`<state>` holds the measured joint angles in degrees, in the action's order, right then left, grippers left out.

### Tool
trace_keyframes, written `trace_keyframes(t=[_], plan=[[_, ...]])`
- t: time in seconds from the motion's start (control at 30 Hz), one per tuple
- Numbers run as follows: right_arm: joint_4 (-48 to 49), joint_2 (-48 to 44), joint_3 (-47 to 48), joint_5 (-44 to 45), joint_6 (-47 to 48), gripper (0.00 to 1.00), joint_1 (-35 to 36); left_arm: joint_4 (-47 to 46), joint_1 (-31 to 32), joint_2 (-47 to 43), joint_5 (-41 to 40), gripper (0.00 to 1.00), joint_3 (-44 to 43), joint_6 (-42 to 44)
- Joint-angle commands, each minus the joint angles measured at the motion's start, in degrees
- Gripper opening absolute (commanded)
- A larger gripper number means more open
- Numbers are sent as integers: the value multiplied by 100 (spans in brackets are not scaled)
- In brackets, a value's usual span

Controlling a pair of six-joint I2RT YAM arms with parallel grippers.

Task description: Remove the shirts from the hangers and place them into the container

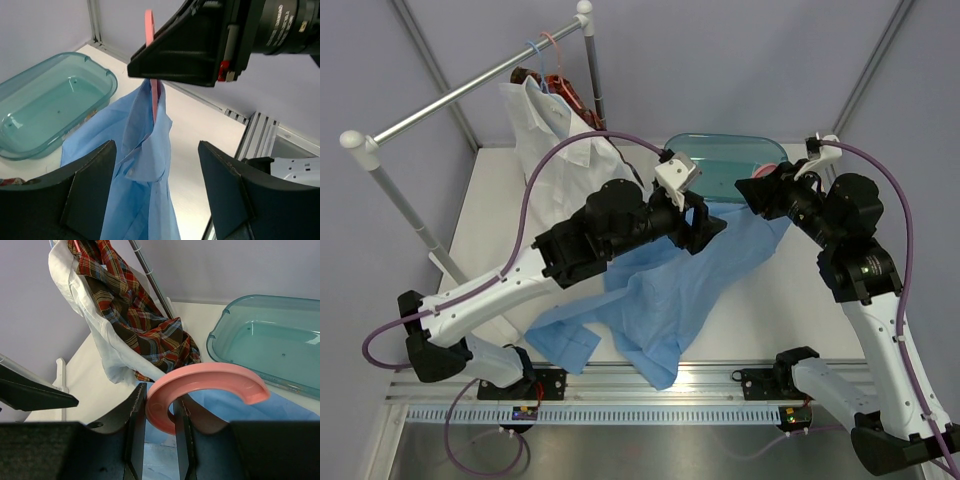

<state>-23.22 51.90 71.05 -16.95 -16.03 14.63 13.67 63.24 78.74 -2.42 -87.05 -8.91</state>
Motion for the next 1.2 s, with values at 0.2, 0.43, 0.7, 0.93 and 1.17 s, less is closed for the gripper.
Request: trace_keyframes(t=[0.2,0.43,0.7,0.93,1.17], plan=[[503,-162,6,210,250,0,84,-120,21,572,-233,56,-489,-146],[521,-189,-29,262,267,0,84,-75,21,625,-181,29,-533,-208],[486,-242,-161,1085,364,0,92,-49,21,467,-180,0,-410,-191],[266,-250,-284,2520,452,0,84,267,21,-376,-988,0,29,126],[11,-136,-4,3303,250,0,75,382,39,-1334,-1051,0,872,-41]])
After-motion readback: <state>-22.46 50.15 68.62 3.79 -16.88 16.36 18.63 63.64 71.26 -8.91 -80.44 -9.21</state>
